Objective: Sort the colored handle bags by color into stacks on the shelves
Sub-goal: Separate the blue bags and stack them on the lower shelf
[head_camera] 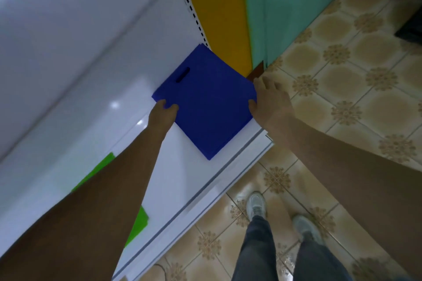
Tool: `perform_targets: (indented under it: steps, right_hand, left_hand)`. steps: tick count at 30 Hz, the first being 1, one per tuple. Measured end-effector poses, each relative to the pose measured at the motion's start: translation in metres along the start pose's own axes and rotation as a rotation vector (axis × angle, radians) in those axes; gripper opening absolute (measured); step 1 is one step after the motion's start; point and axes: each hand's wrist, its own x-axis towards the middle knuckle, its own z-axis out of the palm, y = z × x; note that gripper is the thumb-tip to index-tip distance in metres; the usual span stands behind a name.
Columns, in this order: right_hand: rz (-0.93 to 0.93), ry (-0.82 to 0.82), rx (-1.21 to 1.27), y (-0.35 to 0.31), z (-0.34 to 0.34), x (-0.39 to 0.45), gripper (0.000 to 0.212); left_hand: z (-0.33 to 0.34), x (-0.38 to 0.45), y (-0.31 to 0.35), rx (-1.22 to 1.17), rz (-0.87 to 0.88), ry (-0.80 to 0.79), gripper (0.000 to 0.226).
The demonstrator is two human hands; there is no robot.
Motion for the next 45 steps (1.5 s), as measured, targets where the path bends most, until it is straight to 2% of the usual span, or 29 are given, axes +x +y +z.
perform_targets:
  steps: [5,9,12,20,24,26,30,35,41,45]
  right_hand:
    - [-0.326,-0.025,0.239,-0.037,-0.029,-0.070,0.067]
    - [-0.488,-0.095,0.334,-0.085,-0.056,-0.144,0.067]
    - [-0.611,-0.145,0.397,-0.126,-0.067,-0.199,0.065]
    - [-0.954,-0.197,0.410,-0.259,-0.079,-0.359,0.065]
    - [-1.084,-0.203,0.452,-0.331,-0.074,-0.433,0.063]
    - [-1.128,-0.217,0.487,-0.366,-0.068,-0.467,0.061]
    - [-1.153,-0.212,0.529,-0.433,-0.050,-0.523,0.060]
    - [-1.140,-0.184,0.578,-0.504,-0.040,-0.556,0.061]
    - [-1.111,-0.055,0.632,-0.596,-0.042,-0.545,0.061]
    - [-1.128,-0.021,0.517,-0.661,-0.039,-0.519,0.067]
  left_hand:
    - [-0.023,-0.086,-0.004,0.024,0.151,0.077,0.066]
    - [-0.049,-0.171,-0.032,-0.106,0.151,0.250,0.061]
    - [-0.083,-0.240,-0.064,-0.100,0.136,0.361,0.056]
    - [-0.211,-0.425,-0.169,-0.053,0.184,0.757,0.042]
    - [-0.296,-0.496,-0.211,-0.081,0.213,1.064,0.024]
    - [-0.338,-0.527,-0.233,-0.082,0.204,1.164,0.022]
    - [-0.410,-0.565,-0.291,-0.076,0.208,1.199,0.024]
    - [-0.487,-0.573,-0.348,-0.039,0.227,1.170,0.033]
    - [-0.571,-0.528,-0.378,-0.013,0.270,1.101,0.037]
    - [-0.632,-0.476,-0.388,0.055,0.295,1.110,0.037]
